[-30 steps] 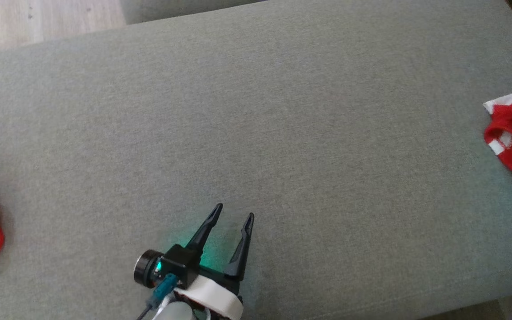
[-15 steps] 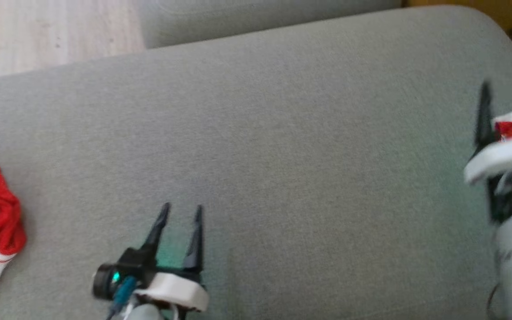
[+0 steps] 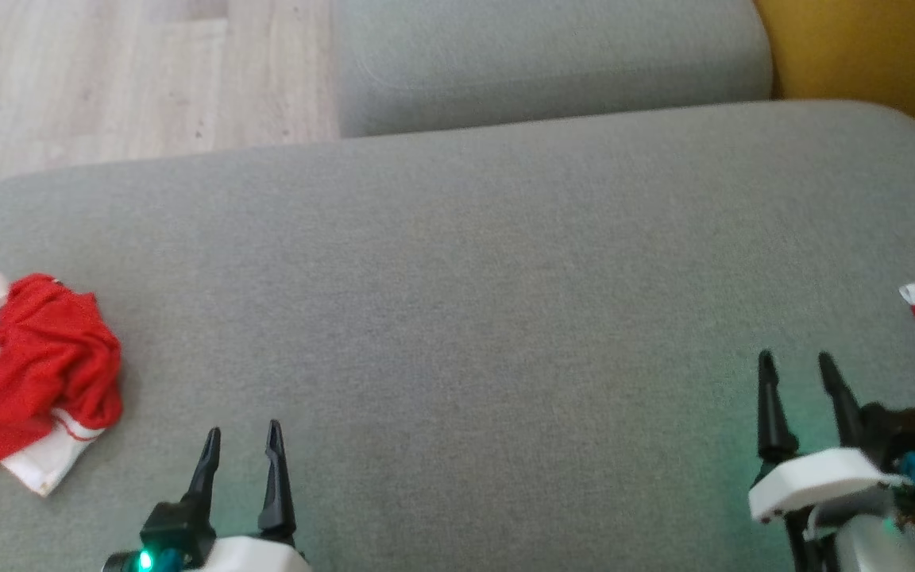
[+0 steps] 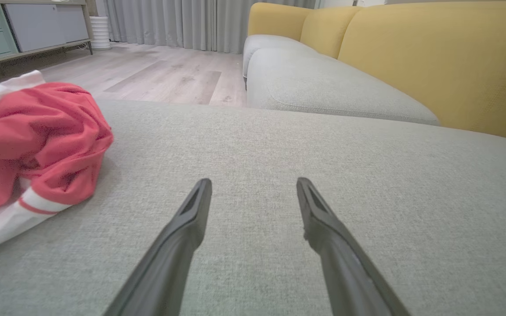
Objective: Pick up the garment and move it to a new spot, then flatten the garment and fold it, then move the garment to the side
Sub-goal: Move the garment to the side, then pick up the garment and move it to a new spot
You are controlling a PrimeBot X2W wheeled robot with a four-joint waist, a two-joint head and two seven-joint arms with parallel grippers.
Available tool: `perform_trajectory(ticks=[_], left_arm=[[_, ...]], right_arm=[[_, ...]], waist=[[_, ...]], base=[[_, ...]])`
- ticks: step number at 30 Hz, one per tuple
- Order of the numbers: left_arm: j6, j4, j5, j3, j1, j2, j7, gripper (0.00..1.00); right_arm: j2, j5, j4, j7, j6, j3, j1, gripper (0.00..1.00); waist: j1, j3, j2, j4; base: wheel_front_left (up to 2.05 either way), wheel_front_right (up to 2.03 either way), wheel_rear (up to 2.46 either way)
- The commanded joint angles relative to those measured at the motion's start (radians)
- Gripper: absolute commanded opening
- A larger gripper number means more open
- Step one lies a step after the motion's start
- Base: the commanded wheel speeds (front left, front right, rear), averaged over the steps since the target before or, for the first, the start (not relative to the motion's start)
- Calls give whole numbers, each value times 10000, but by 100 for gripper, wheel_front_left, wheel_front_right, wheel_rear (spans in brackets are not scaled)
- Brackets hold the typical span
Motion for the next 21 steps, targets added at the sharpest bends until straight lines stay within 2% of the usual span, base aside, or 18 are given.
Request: perform_trajectory(ticks=[1,12,17,21], left_arm=[[12,-240,101,416,-184,14,-109,100],[79,-183,59,317,82,14,-109,100],[119,-103,10,394,41,14,-109,100],[97,-23,12,510,103,14,-109,100]], right_arm=[[5,126,-414,-110,-9,470,-137,100],[14,562,-268,-110,-9,1194,134,100],[15,712,-476,-110,-9,1599,234,100],[15,870,-600,-110,-9,1905,308,100]], waist=[[1,-207,0,167],[1,-350,0,500],[1,-300,0,1429],[1,-250,0,2542]], base=[[0,0,0],[0,0,0],[0,0,0],[0,0,0]])
